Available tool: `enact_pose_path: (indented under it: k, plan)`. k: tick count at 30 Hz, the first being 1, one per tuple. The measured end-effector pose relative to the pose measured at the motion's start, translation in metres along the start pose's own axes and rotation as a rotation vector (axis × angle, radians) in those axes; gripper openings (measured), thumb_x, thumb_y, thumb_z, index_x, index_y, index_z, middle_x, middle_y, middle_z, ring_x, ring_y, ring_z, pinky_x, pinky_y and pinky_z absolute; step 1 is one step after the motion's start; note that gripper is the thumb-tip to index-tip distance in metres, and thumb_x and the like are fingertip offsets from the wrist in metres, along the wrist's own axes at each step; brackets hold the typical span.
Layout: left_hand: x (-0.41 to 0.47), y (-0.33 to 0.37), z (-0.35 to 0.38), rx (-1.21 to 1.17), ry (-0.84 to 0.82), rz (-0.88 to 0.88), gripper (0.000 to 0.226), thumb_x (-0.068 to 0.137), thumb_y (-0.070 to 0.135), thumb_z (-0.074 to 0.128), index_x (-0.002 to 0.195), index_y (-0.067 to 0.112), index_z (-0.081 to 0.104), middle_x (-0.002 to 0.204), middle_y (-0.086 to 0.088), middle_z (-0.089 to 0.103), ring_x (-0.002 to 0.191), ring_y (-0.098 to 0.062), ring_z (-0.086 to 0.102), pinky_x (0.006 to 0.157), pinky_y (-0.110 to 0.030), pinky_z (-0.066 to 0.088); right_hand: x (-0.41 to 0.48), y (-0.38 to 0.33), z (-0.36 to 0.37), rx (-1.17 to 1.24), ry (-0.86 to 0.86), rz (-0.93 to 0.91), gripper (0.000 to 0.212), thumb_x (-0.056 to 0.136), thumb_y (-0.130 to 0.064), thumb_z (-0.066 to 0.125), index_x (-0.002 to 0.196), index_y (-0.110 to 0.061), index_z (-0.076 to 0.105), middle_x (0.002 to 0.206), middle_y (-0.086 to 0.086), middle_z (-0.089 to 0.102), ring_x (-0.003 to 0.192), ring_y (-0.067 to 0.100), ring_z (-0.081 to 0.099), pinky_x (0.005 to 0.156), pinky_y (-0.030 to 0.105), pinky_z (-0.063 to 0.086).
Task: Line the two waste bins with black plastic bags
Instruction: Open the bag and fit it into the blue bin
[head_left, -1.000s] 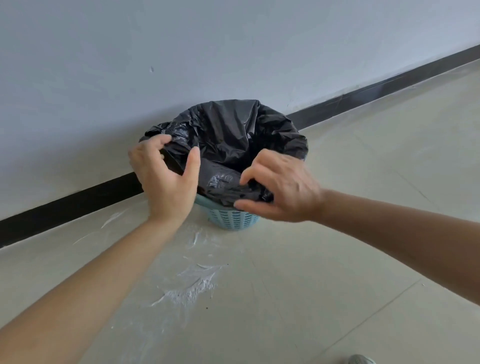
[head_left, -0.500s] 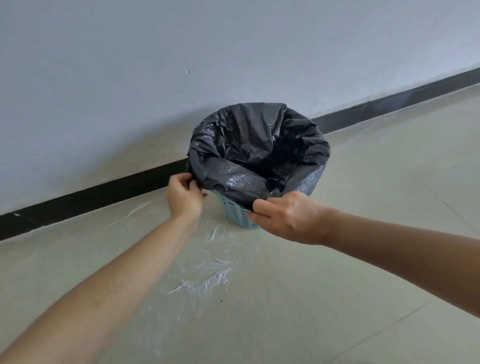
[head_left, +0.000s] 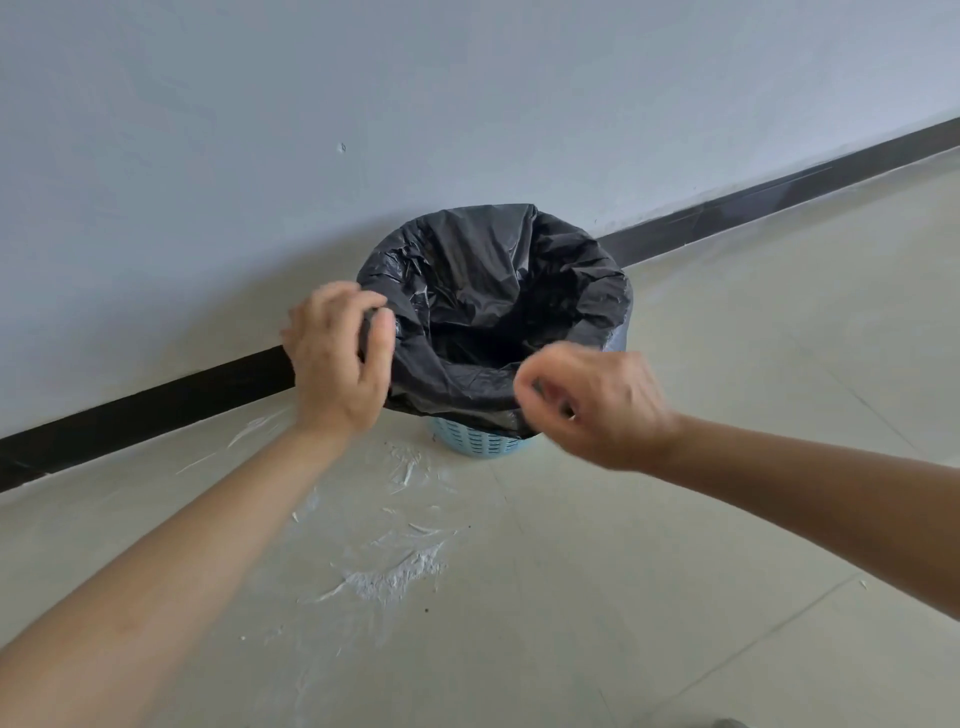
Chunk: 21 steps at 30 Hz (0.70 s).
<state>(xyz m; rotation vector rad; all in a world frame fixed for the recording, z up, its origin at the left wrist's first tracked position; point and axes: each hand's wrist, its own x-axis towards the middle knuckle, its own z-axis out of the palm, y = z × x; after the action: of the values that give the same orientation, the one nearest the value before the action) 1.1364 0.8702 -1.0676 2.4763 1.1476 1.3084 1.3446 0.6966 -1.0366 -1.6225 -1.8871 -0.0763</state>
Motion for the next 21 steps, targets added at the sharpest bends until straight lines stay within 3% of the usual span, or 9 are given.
enact_pose_path:
  k: [3, 5, 7, 9, 12, 15, 17, 19, 21]
  plan:
    - [-0.002, 0.011, 0.002, 0.144, -0.179, 0.385, 0.04, 0.098, 0.047, 0.041, 0.094, 0.02, 0.069, 0.11, -0.001, 0.066, 0.118, -0.024, 0.052, 0.098, -0.046, 0.028, 0.019, 0.012, 0.002, 0.118, 0.23, 0.395, 0.017, 0.097, -0.023, 0.052, 0.112, -0.024, 0.057, 0.113, -0.006, 0.055, 0.104, 0.013, 0.054, 0.087, 0.034, 0.049]
    - [-0.011, 0.013, 0.008, 0.173, -0.293, 0.49, 0.049, 0.099, 0.052, 0.036, 0.088, 0.018, 0.07, 0.097, 0.0, 0.069, 0.107, -0.023, 0.059, 0.097, -0.047, 0.03, 0.029, 0.024, 0.005, 0.175, 0.161, 0.751, 0.04, 0.099, -0.025, 0.045, 0.139, -0.023, 0.041, 0.142, 0.002, 0.038, 0.128, 0.024, 0.04, 0.108, 0.046, 0.038]
    - [-0.018, 0.016, 0.012, 0.166, -0.302, 0.509, 0.053, 0.099, 0.053, 0.035, 0.077, 0.016, 0.066, 0.076, 0.0, 0.067, 0.081, -0.022, 0.062, 0.084, -0.041, 0.038, 0.034, 0.032, 0.01, 0.324, 0.026, 1.069, 0.048, 0.101, -0.026, 0.039, 0.148, -0.025, 0.026, 0.15, 0.006, 0.031, 0.131, 0.031, 0.039, 0.109, 0.047, 0.036]
    - [-0.017, 0.017, 0.013, 0.191, -0.3, 0.513, 0.055, 0.099, 0.054, 0.037, 0.068, 0.016, 0.062, 0.064, 0.001, 0.06, 0.065, -0.021, 0.056, 0.069, -0.039, 0.038, 0.036, 0.039, 0.014, 0.53, -0.005, 1.244, 0.04, 0.101, -0.023, 0.033, 0.139, -0.033, 0.029, 0.128, 0.002, 0.05, 0.118, 0.03, 0.051, 0.096, 0.047, 0.043]
    - [-0.013, 0.021, 0.012, 0.2, -0.376, 0.481, 0.057, 0.097, 0.057, 0.038, 0.065, 0.017, 0.062, 0.06, 0.003, 0.059, 0.06, -0.02, 0.053, 0.061, -0.038, 0.037, 0.039, 0.047, 0.013, 0.522, -0.038, 1.174, 0.058, 0.094, -0.017, 0.035, 0.147, -0.036, 0.019, 0.105, -0.006, 0.051, 0.097, 0.024, 0.048, 0.084, 0.042, 0.041]
    - [-0.005, 0.026, 0.009, 0.126, -0.397, 0.423, 0.057, 0.095, 0.06, 0.038, 0.07, 0.018, 0.067, 0.071, 0.004, 0.064, 0.071, -0.017, 0.057, 0.065, -0.036, 0.043, 0.043, 0.057, 0.016, 0.162, -0.192, 1.084, 0.075, 0.088, -0.026, 0.049, 0.152, -0.024, 0.01, 0.142, 0.013, 0.036, 0.131, 0.042, 0.037, 0.105, 0.052, 0.036]
    - [0.005, 0.026, 0.007, 0.072, -0.31, 0.431, 0.054, 0.096, 0.056, 0.038, 0.074, 0.019, 0.07, 0.079, 0.005, 0.068, 0.084, -0.017, 0.06, 0.077, -0.039, 0.044, 0.05, 0.062, 0.014, -0.235, -0.216, 0.768, 0.088, 0.082, -0.027, 0.055, 0.154, -0.017, 0.005, 0.16, 0.018, 0.008, 0.147, 0.042, 0.011, 0.117, 0.056, 0.015]
    - [0.017, 0.025, 0.005, 0.045, -0.197, 0.363, 0.05, 0.099, 0.047, 0.038, 0.078, 0.017, 0.072, 0.09, 0.002, 0.072, 0.097, -0.019, 0.062, 0.089, -0.043, 0.043, 0.07, 0.061, 0.01, -0.348, -0.161, 0.364, 0.07, 0.086, -0.022, 0.053, 0.15, -0.015, 0.026, 0.156, 0.017, 0.024, 0.144, 0.04, 0.02, 0.116, 0.059, 0.021]
    - [0.027, 0.023, 0.006, 0.079, -0.184, 0.184, 0.043, 0.1, 0.041, 0.039, 0.097, 0.015, 0.073, 0.114, -0.005, 0.069, 0.119, -0.023, 0.055, 0.101, -0.043, 0.039, 0.091, 0.061, 0.018, -0.305, -0.289, 0.189, 0.048, 0.093, -0.016, 0.044, 0.141, -0.015, 0.046, 0.139, 0.012, 0.047, 0.128, 0.035, 0.042, 0.103, 0.056, 0.04]
